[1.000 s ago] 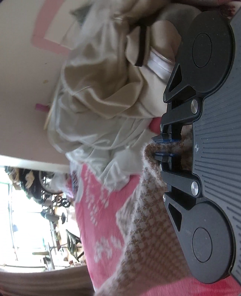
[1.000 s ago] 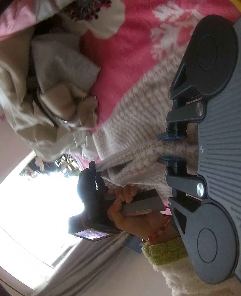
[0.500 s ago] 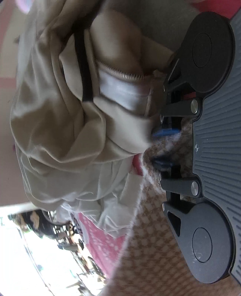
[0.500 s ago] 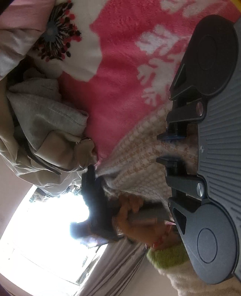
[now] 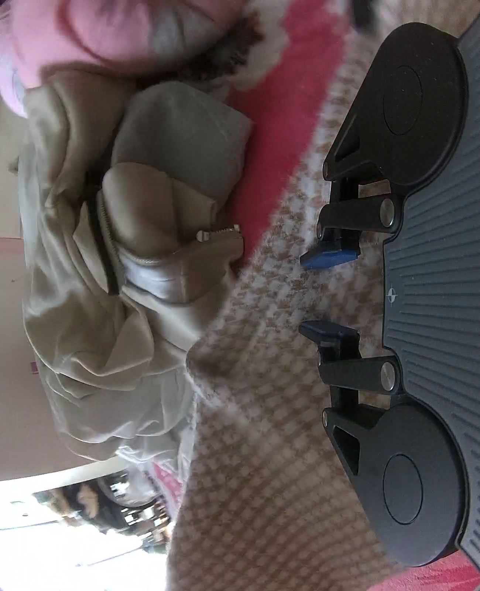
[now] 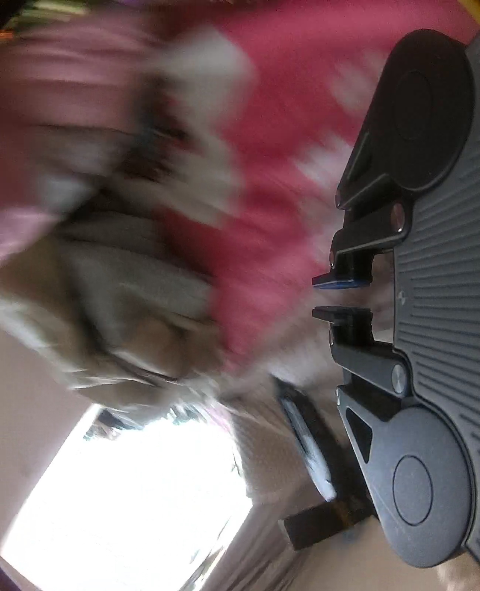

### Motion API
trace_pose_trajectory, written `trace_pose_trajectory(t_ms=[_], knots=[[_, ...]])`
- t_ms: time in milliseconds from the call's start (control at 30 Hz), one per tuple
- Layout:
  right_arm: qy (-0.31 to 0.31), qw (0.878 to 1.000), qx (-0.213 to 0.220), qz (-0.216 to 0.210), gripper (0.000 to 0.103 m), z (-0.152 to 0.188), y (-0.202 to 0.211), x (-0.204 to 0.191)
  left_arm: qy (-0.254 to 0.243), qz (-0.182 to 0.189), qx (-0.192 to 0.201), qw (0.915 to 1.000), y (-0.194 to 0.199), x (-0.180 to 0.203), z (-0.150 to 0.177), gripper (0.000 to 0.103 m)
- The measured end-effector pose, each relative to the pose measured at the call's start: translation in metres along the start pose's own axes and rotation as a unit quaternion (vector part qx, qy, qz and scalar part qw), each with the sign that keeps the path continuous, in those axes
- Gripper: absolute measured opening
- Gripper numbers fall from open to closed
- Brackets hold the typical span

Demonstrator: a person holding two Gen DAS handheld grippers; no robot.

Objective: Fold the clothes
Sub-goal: 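Fold the coat front edge over toward the coat middle with the left gripper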

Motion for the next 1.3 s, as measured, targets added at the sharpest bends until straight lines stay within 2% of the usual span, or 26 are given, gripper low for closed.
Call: trace_pose_trajectory(t_ms=[33,67,167,233,300,367,400,467,533,600,667,733,767,800,867,933,1033,1100,1200,1300], knots=[[0.024,0.999,0.018,0.017,0.011,-0.01,0.013,-0.004,0.0,0.0,0.0,1.0,-0.001,0.001,-0.001,0.031],[0.041,0.999,0.026,0.016,0.011,-0.02,0.023,-0.008,0.0,0.001,0.001,1.0,-0.002,0.002,-0.003,0.031],[0.114,0.993,-0.014,-0.037,0.011,-0.034,0.025,-0.038,0.001,0.005,0.002,1.0,-0.005,0.003,-0.007,0.031],[0.195,0.977,-0.06,-0.052,0.01,-0.028,0.012,-0.062,0.002,0.009,0.005,0.9999,-0.007,0.003,-0.007,0.03],[0.253,0.96,-0.11,-0.047,0.01,-0.01,-0.008,-0.068,-0.001,0.012,0.007,0.9999,-0.009,0.004,-0.006,0.029],[0.312,0.936,-0.156,-0.036,0.01,0.009,-0.027,-0.071,-0.009,0.015,0.006,0.9998,-0.01,0.007,-0.003,0.028],[0.337,0.927,-0.162,-0.025,0.01,0.018,-0.032,-0.067,-0.013,0.017,0.006,0.9997,-0.011,0.008,-0.002,0.028],[0.344,0.927,-0.148,-0.027,0.008,0.023,-0.033,-0.058,-0.024,0.017,0.006,0.9995,-0.013,0.012,-0.001,0.028],[0.328,0.934,-0.142,-0.014,0.007,0.015,-0.023,-0.062,-0.041,0.012,0.008,0.999,-0.016,0.017,-0.003,0.028],[0.335,0.933,-0.126,-0.023,0.007,0.008,-0.009,-0.073,-0.059,0.006,0.01,0.9982,-0.018,0.022,-0.004,0.028],[0.365,0.922,-0.127,-0.027,0.007,0.012,-0.002,-0.084,-0.071,0.004,0.011,0.9974,-0.018,0.023,-0.004,0.028],[0.407,0.901,-0.151,0.011,0.007,0.032,-0.016,-0.081,-0.076,0.003,0.013,0.997,-0.017,0.023,-0.004,0.028],[0.428,0.889,-0.163,0.03,0.003,0.042,-0.023,-0.08,-0.073,0.006,0.012,0.9972,-0.009,0.02,-0.006,0.028],[0.435,0.883,-0.172,0.042,0.0,0.047,-0.027,-0.078,-0.069,0.009,0.012,0.9975,-0.001,0.017,-0.008,0.028],[0.409,0.894,-0.178,0.045,0.0,0.043,-0.028,-0.072,-0.061,0.016,0.011,0.9979,0.015,0.012,-0.012,0.029],[0.388,0.904,-0.175,0.04,0.0,0.041,-0.026,-0.067,-0.054,0.049,0.038,0.9966,0.055,0.002,-0.006,0.03],[0.363,0.916,-0.167,0.031,0.0,0.04,-0.022,-0.06,-0.093,0.109,0.048,0.9885,0.109,0.005,0.025,0.03],[0.345,0.924,-0.164,0.029,0.0,0.038,-0.022,-0.058,-0.128,0.143,0.033,0.9808,0.129,0.018,0.056,0.03],[0.349,0.922,-0.162,0.029,0.002,0.028,-0.019,-0.069,-0.175,0.122,0.035,0.9763,0.134,0.042,0.101,0.029],[0.361,0.925,-0.117,-0.001,0.003,0.002,-0.006,-0.101,-0.147,0.115,0.048,0.9812,0.133,0.044,0.109,0.028]])
Point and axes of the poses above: each gripper's, at about its wrist camera, not at the fingertips, and y roughly against the way its jaws point, x to its right, z to its underside, the point moved 1 cm from there along -y, roughly the way its jaws point, and after that the axes turned 2 degrees about y, right-handed, at the moved point
